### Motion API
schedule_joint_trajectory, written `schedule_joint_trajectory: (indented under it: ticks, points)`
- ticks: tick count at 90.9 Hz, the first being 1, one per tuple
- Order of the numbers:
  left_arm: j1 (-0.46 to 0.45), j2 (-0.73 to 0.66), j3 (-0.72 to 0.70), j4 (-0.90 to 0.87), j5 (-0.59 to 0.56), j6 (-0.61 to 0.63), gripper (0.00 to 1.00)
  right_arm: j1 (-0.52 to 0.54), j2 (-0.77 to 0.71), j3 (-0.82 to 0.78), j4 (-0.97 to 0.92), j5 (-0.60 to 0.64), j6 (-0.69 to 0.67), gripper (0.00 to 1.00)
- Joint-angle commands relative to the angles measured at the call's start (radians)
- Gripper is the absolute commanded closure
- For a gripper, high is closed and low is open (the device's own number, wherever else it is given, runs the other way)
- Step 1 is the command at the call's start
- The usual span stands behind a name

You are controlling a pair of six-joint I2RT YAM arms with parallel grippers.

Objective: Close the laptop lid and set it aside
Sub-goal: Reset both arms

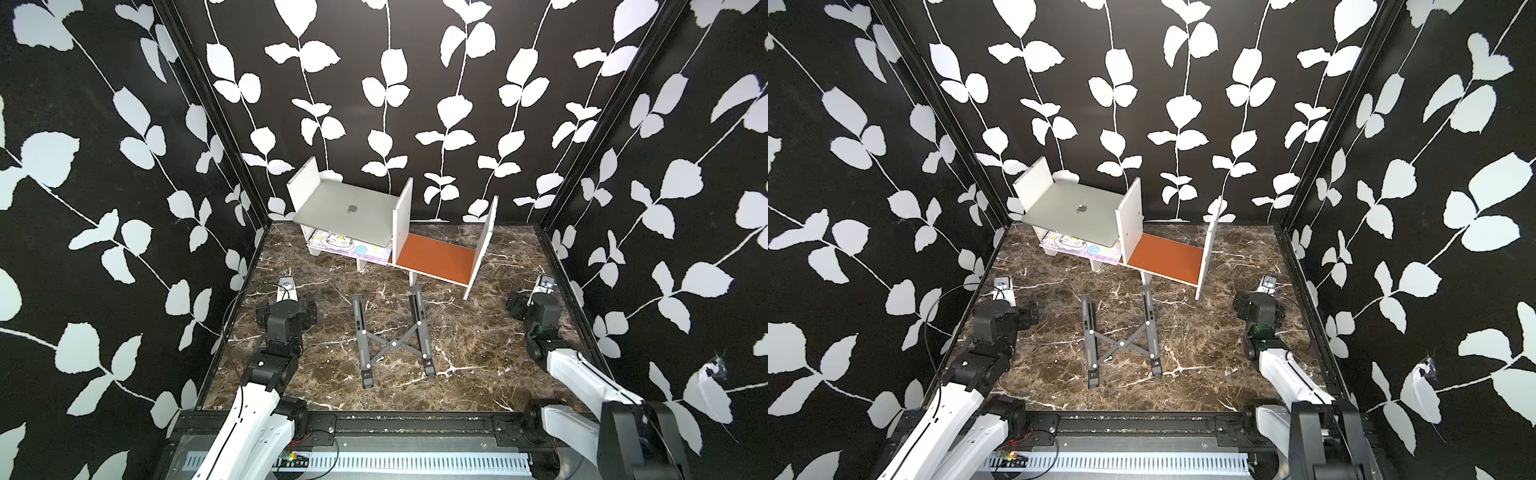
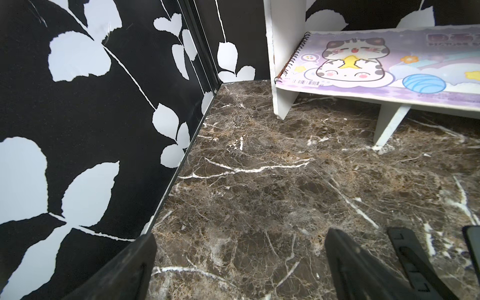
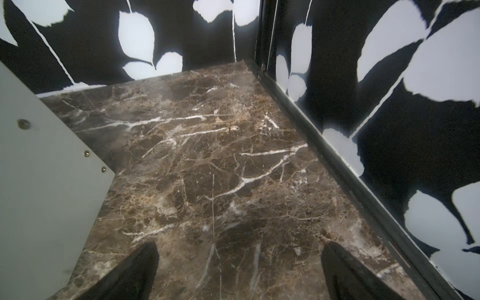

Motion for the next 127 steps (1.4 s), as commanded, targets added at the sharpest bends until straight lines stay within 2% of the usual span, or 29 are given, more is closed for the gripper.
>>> schedule_joint_trajectory:
  ticks: [1,12,16,22,28,34,53,68,77,81,89,92,97,102,108,114,119,127]
  points:
    - [0.004,0.0,0.04,-0.029,0.0,0.024,0.01,-0.005,0.11,0.001,0.269,-0.027,-0.049,0.0]
    - [0.004,0.003,0.047,-0.029,0.008,0.024,0.01,-0.01,0.315,0.016,0.519,-0.087,-0.1,0.0]
    - [0.005,0.006,0.05,-0.029,0.011,0.026,0.01,-0.001,0.406,0.0,0.677,-0.105,-0.135,0.0]
    - [0.004,0.012,0.053,-0.022,0.019,0.029,0.01,0.003,0.362,0.026,0.528,-0.104,-0.122,0.0]
    - [0.004,0.02,0.042,0.003,0.042,0.036,0.01,0.002,0.397,0.007,0.643,-0.092,-0.13,0.0]
    - [0.003,0.037,0.017,0.058,0.076,0.057,0.01,0.003,0.378,0.017,0.572,-0.09,-0.124,0.0]
    - [0.004,0.186,-0.057,0.284,0.065,0.102,0.01,0.005,0.39,0.008,0.621,-0.086,-0.128,0.0]
    - [0.012,0.413,-0.103,0.548,0.101,0.164,0.01,0.006,0.387,0.008,0.617,-0.088,-0.128,0.0]
    - [0.049,0.601,-0.144,0.8,0.155,0.139,0.01,0.005,0.388,0.009,0.617,-0.087,-0.128,0.0]
    - [0.071,0.694,-0.147,0.935,0.189,0.141,0.01,0.005,0.388,0.008,0.616,-0.088,-0.128,0.0]
    - [0.103,0.823,-0.094,1.042,0.3,0.174,0.01,0.005,0.388,0.009,0.615,-0.088,-0.128,0.0]
    - [0.125,0.883,-0.095,1.074,0.33,0.146,0.01,0.005,0.388,0.008,0.615,-0.09,-0.129,0.0]
    - [0.183,0.974,-0.128,1.25,0.381,0.101,0.01,0.005,0.388,0.011,0.612,-0.093,-0.13,0.0]
    - [0.203,0.936,-0.136,1.179,0.383,0.068,0.01,0.005,0.388,0.01,0.611,-0.096,-0.132,0.0]
    - [0.203,0.963,-0.153,1.267,0.366,0.075,0.01,0.005,0.389,0.012,0.61,-0.102,-0.134,0.0]
    - [0.203,0.945,-0.143,1.216,0.363,0.067,0.01,0.005,0.388,0.012,0.609,-0.103,-0.134,0.0]
    - [0.202,0.957,-0.146,1.253,0.368,0.077,0.01,0.005,0.388,0.013,0.608,-0.104,-0.135,0.0]
    - [0.203,0.949,-0.166,1.266,0.427,0.095,0.02,0.006,0.388,0.014,0.609,-0.106,-0.136,0.0]
